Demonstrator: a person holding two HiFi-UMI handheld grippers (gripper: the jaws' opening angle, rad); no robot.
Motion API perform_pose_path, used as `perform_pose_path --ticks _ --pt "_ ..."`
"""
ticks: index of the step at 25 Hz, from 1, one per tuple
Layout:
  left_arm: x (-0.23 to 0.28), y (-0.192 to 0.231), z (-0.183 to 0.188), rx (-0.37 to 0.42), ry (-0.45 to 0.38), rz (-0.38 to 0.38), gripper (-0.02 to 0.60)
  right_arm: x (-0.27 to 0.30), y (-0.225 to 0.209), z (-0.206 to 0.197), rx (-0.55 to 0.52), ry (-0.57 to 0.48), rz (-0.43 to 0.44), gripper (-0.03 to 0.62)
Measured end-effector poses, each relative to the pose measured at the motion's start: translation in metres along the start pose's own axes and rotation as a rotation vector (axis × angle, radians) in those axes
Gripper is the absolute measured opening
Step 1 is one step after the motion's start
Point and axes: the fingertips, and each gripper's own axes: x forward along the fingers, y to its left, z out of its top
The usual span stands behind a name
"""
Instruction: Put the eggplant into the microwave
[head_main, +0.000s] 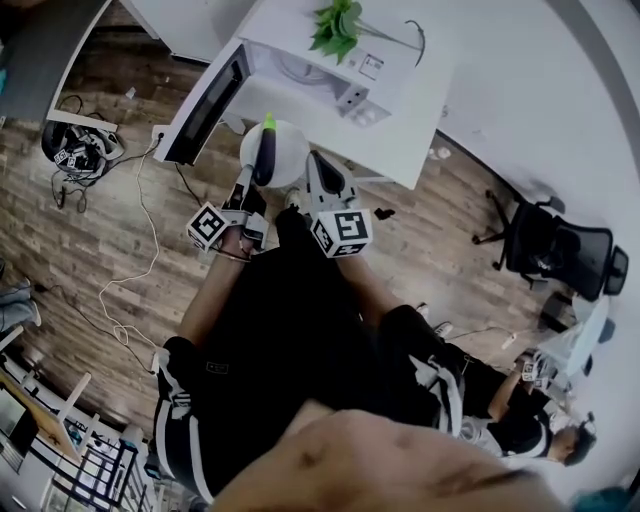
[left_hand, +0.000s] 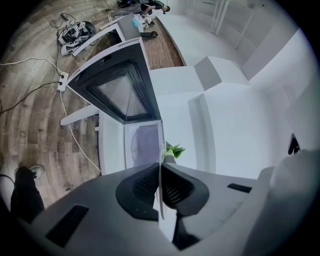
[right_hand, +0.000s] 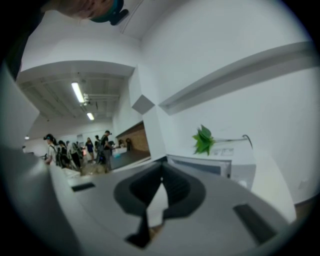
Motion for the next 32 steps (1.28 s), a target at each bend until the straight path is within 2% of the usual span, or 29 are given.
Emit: perform_pose_path --ticks 15,19,32 --pt "0.058 0.002 -0.005 -0.021 -0.061 0.025 0.04 0.031 -0.049 0.025 -0.008 -0.008 0.074 0.032" --pt "0.07 0.004 -0.005 0.006 -0.052 0.03 0.04 0.038 -0.055 0.026 -0.006 -0.004 0.084 0.032" --pt "0.108 0.033 0.015 -0.005 -0.047 0.04 0.04 0.07 -0.069 0.015 -0.002 -0.006 0.055 0.032"
